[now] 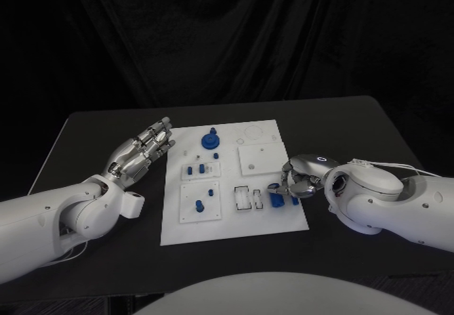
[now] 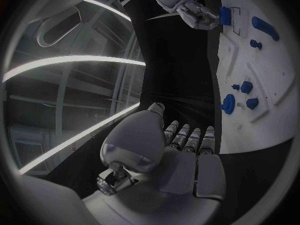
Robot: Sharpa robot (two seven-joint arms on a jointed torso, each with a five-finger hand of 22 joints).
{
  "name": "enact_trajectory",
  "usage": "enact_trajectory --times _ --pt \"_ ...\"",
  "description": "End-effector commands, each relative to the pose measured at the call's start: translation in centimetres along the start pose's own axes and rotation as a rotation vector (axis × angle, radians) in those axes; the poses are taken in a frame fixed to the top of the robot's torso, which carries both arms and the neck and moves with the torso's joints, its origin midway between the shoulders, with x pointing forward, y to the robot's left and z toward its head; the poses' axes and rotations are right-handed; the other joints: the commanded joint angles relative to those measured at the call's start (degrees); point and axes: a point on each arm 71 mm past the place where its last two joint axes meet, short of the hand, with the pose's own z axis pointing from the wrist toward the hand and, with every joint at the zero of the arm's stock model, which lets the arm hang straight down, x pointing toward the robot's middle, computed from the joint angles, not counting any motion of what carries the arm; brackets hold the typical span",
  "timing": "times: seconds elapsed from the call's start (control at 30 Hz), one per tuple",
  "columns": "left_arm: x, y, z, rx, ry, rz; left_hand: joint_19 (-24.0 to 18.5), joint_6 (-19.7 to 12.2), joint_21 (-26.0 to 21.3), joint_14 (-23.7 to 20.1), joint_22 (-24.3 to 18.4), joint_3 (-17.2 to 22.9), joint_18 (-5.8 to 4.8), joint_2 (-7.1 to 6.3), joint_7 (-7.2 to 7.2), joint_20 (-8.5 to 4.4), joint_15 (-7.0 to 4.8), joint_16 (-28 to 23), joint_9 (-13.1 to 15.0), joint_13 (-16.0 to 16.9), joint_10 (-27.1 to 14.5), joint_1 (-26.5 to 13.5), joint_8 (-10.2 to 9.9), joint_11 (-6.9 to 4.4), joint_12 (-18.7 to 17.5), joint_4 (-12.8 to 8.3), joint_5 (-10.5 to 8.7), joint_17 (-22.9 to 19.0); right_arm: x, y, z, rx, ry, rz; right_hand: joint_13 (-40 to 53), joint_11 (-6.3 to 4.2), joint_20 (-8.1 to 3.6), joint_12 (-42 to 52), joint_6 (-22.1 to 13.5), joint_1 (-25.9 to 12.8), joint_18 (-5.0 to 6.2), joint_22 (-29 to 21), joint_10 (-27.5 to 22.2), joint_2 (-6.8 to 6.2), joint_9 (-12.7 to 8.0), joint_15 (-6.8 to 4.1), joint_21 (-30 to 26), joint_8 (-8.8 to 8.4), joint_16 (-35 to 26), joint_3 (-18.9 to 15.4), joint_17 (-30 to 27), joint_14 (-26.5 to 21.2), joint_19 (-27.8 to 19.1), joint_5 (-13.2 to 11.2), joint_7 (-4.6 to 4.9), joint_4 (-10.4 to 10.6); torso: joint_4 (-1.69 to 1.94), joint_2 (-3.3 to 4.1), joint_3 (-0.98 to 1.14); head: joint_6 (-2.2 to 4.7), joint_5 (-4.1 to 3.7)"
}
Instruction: Assemble the parts on the task board
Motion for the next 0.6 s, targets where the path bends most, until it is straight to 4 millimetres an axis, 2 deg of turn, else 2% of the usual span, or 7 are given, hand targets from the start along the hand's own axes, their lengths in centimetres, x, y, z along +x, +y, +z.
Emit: enact_trajectory --times 0.03,0.1,0.33,0.6 --pt "0.1 -1.0 0.0 0.137 0.014 -0.02 0.0 -0.1 0.1 -0.1 0.1 0.3 0.67 -0.05 -0.45 0.41 0.49 -0.2 0.0 -0.1 -0.1 0.5 -0.2 0.19 -0.2 0.0 0.37 -0.1 0.3 -0.3 0.2 0.044 0.025 -0.043 15.1 -0.28 -0.31 0.3 0.5 -1.0 -0.25 10.2 5.9 0.16 0.1 -0.43 -0.1 -0.51 0.1 -0.2 15.1 5.9 1.2 -0.3 0.01 0.0 0.1 -0.02 -0.08 -0.01 0.03" --pt "0.1 -0.9 0.1 0.136 0.016 -0.021 0.0 -0.1 0.1 -0.1 0.1 0.4 0.71 -0.04 -0.46 0.49 0.51 -0.2 -0.1 -0.1 -0.1 0.5 -0.2 0.2 -0.2 0.0 0.37 -0.1 0.4 -0.4 0.3 0.047 0.034 -0.05 15.1 -0.27 -0.3 0.3 0.5 -1.2 -0.22 10.2 5.9 0.17 0.1 -0.42 -0.2 -0.64 0.1 -0.3 15.1 5.9 1.2 -0.3 0.02 0.0 0.18 0.01 -0.09 -0.01 -0.04" --pt "0.2 -0.8 0.2 0.128 0.026 -0.03 0.0 -0.2 0.2 -0.1 0.1 0.5 0.87 0.02 -0.45 0.74 0.57 -0.2 -0.1 -0.1 -0.1 0.5 -0.2 0.26 -0.2 0.0 0.39 -0.1 0.9 -0.5 0.7 0.058 0.082 -0.075 15.1 -0.23 -0.24 0.3 1.1 -3.2 -0.16 10.1 5.9 0.59 0.1 -0.39 -0.3 -1.68 0.1 -1.2 15.1 5.9 0.9 -0.7 0.05 0.0 -0.03 -0.02 -0.07 -0.01 0.29" --pt "0.1 -0.6 0.3 0.117 0.034 -0.035 0.1 0.0 0.2 -0.1 0.1 0.6 1.09 0.05 -0.35 1.02 0.58 -0.2 0.0 0.0 -0.1 0.7 -0.2 0.48 -0.1 -0.1 0.45 -0.1 1.2 -0.1 1.4 0.039 0.087 -0.071 15.1 -0.27 -0.24 0.3 1.5 -3.0 -0.16 10.1 5.9 0.79 0.2 -0.4 -0.2 -1.86 0.1 -1.2 15.1 5.9 0.9 -0.7 0.0 -0.2 -0.02 -0.02 -0.11 -0.01 0.43"
